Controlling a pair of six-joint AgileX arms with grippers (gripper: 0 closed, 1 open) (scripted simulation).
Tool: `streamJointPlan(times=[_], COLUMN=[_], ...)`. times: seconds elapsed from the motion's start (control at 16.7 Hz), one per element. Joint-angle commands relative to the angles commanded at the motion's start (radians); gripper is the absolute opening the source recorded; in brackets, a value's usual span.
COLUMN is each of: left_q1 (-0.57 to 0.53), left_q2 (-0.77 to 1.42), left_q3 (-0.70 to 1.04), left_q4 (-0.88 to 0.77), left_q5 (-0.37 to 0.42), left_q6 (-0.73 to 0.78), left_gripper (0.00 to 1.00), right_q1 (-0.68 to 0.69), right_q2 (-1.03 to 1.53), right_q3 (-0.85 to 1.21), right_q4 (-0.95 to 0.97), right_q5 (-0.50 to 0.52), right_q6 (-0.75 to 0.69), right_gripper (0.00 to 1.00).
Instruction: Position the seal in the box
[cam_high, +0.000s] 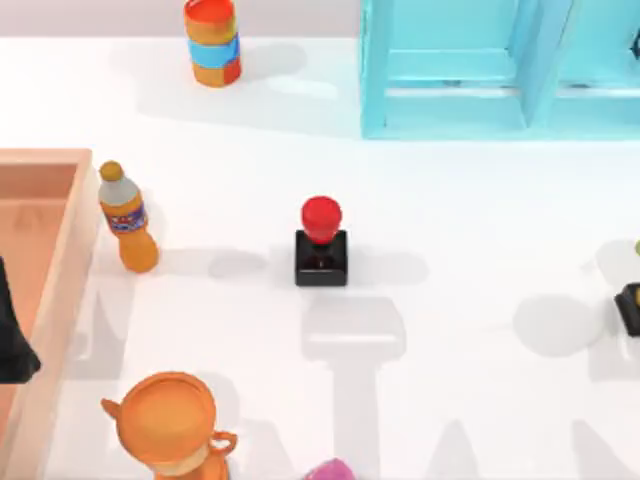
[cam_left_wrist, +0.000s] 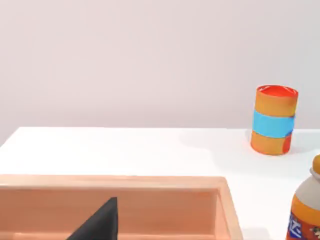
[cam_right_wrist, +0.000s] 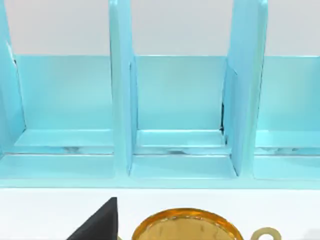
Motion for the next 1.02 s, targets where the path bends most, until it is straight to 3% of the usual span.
streamJointPlan(times=[0.24, 0.48, 1.02], left_q1=[-0.007, -0.047, -0.233], left_q2=[0.026, 0.189, 0.929], left_q3=[0.027, 0.197, 0.979], left_q4=[-0.018, -0.128, -0.632], left_q5=[0.0, 0.001, 0.003], left_q6=[-0.006, -0.044, -0.219], left_gripper=[1.0, 1.0, 1.0], right_q1=[0.0, 0.0, 0.0], right_q2=[0.0, 0.0, 0.0], right_q3=[0.0, 0.0, 0.0], right_q4=[0.0, 0.0, 0.0], right_q5=[0.0, 0.0, 0.0], right_q6=[0.0, 0.0, 0.0], right_gripper=[1.0, 1.0, 1.0])
